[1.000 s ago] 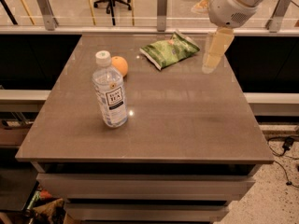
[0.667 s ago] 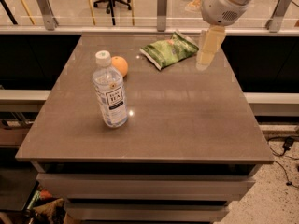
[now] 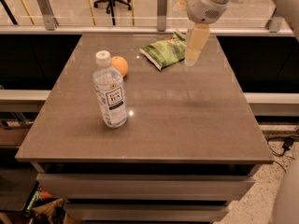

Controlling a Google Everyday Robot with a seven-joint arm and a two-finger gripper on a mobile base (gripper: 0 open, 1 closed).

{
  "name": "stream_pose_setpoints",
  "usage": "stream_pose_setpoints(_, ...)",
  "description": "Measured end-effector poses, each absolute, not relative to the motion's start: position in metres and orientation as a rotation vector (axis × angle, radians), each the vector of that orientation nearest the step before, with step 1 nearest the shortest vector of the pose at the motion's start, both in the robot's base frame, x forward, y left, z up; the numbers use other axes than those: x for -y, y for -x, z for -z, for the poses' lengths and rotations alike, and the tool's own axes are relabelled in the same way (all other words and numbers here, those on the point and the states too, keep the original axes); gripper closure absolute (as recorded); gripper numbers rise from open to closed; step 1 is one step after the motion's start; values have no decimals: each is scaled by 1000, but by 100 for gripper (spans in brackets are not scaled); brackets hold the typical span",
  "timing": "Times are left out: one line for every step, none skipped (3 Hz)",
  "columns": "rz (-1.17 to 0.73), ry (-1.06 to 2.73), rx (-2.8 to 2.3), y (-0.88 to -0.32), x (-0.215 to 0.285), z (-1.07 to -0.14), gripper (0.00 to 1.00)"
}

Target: Move green jalapeno chip bag near blue plastic bottle

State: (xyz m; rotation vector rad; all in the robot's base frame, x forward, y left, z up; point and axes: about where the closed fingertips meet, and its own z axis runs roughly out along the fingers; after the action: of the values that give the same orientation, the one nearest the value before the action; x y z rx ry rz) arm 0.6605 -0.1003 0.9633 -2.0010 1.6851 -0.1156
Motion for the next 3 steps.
stream_pose_setpoints(167,2023,-1683,-680,89,-954,0)
stream_pose_setpoints(230,2027,-1681,-700,88,-940,0)
stream_pose_setpoints(281,2039,-1671,-724,87,-925,0)
